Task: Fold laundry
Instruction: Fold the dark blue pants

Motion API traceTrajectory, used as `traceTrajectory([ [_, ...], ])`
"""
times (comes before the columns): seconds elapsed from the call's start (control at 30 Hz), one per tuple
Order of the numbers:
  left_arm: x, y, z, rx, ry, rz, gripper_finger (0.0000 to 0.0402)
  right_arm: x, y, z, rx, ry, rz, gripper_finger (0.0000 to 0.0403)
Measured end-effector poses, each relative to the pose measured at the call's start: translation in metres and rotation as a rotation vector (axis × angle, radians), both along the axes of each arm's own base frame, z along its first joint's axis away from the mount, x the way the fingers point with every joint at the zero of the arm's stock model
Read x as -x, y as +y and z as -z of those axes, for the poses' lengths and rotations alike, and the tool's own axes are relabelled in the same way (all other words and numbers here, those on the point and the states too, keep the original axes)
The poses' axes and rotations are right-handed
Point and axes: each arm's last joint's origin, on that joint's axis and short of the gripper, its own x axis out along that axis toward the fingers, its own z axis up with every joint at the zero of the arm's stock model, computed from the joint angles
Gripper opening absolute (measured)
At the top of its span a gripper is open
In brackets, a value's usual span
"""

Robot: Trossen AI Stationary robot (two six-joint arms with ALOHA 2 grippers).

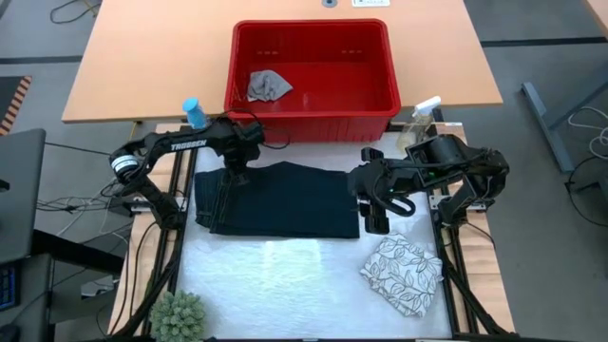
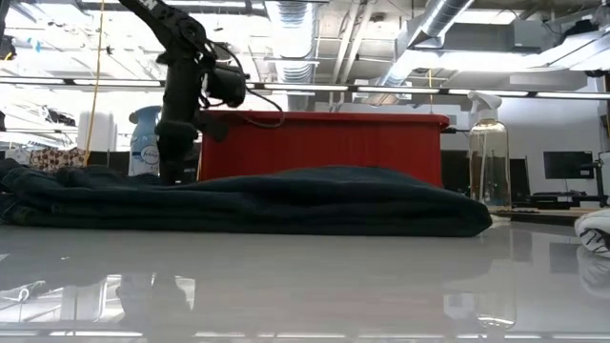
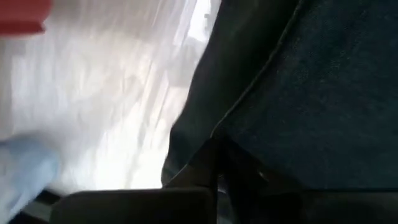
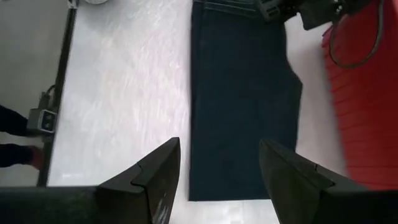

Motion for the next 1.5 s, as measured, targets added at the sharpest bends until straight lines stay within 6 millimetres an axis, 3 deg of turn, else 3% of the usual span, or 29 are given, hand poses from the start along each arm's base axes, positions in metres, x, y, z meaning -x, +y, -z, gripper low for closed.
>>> traceTrajectory([
  [0.2, 0.006, -0.009, -0.030, 0.073, -0.046, -0.108, 0.0000, 0.000, -0.001, 0.000, 0.031, -0.007, 0.020, 0.0240],
  [0.37, 0.011, -0.021, -0.041, 0.138, 0.011, -0.140, 0.0000, 0.000, -0.001, 0.000, 0.035, -0.007, 0.021, 0.0240],
  [0.77, 0.012, -0.026, -0.039, 0.187, 0.023, -0.195, 0.0000, -0.001, -0.003, 0.000, 0.005, -0.012, 0.075, 0.0240],
  [0.97, 0.016, -0.032, -0.038, 0.271, 0.058, -0.201, 0.0000, -0.013, -0.004, 0.002, 0.094, -0.075, 0.145, 0.0234],
  [1.07, 0.020, -0.034, -0.039, 0.286, 0.094, -0.186, 0.0000, -0.029, -0.007, 0.005, 0.083, -0.172, 0.141, 0.0226],
  [1.23, 0.024, -0.036, -0.039, 0.307, 0.141, -0.187, 0.0000, -0.066, -0.011, 0.032, 0.085, -0.258, 0.087, 0.0210],
  [1.37, 0.024, -0.036, -0.039, 0.308, 0.142, -0.180, 0.0000, -0.097, -0.021, 0.070, 0.079, -0.328, 0.096, 0.0191],
  [1.5, 0.025, -0.037, -0.040, 0.313, 0.151, -0.180, 0.0000, -0.115, -0.035, 0.113, 0.080, -0.363, 0.145, 0.0149],
])
